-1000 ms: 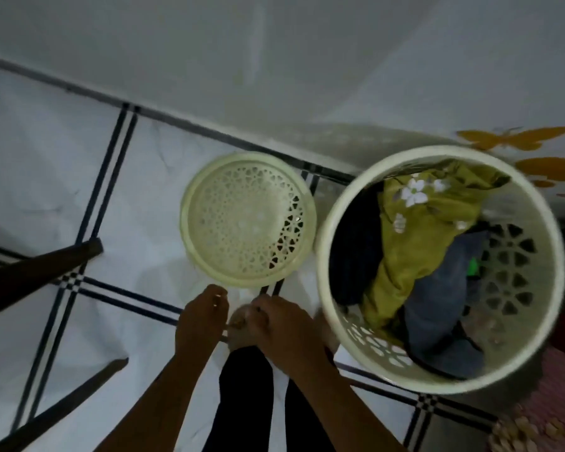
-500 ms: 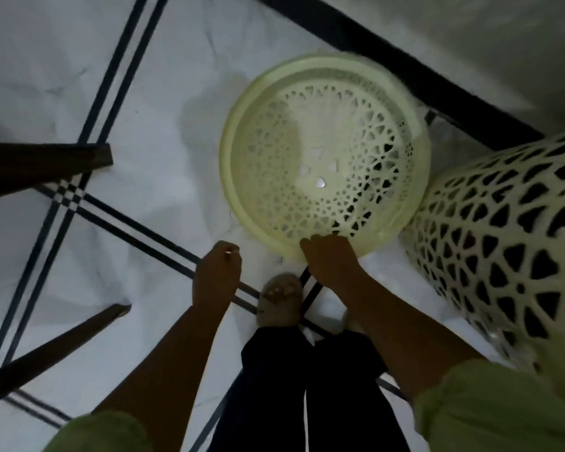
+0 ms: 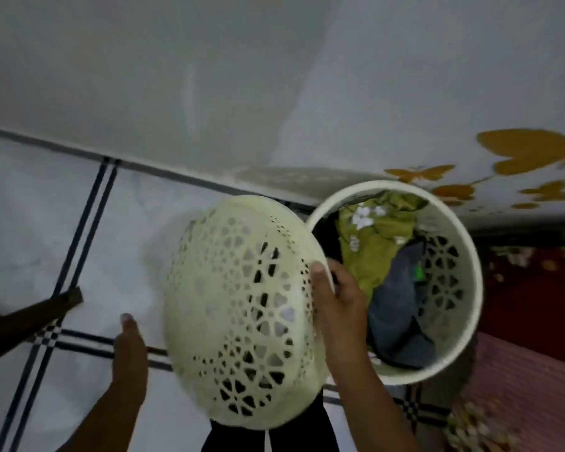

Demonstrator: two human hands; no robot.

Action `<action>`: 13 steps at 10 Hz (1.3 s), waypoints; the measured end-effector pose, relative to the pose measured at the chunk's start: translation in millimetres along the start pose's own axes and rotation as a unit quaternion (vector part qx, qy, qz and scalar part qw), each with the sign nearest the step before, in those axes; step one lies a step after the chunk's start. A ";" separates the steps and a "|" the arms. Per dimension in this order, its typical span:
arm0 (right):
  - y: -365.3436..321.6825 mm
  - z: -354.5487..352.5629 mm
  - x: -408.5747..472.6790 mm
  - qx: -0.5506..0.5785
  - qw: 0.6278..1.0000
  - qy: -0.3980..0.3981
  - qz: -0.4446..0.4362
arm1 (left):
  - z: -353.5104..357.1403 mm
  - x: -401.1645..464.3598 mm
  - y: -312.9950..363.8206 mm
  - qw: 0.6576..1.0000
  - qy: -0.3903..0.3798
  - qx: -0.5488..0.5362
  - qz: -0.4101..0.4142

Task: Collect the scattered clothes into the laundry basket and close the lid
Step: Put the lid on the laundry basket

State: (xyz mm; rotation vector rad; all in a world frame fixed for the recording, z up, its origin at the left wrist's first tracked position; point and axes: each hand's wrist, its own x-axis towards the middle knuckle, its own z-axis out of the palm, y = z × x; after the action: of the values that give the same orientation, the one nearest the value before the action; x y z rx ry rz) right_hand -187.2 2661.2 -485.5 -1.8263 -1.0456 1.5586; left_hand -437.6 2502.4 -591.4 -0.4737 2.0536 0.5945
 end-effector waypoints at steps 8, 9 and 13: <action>105.9 -280.6 87.2 0.110 0.963 0.159 0.187 | 228.3 -131.9 66.8 0.916 -0.132 0.220 0.308; 114.5 -277.8 76.2 0.107 0.959 0.152 0.213 | 215.8 -118.2 70.2 0.936 -0.135 0.209 0.249; 123.1 -186.9 56.4 0.046 0.955 0.025 0.291 | 93.8 -72.5 50.2 0.959 -0.060 0.212 0.179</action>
State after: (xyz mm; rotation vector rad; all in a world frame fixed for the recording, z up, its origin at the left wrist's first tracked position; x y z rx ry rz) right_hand 24.5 2655.1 -577.0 -2.2160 -0.4083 1.8282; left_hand -365.2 2604.4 -561.4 0.1862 2.0852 0.3610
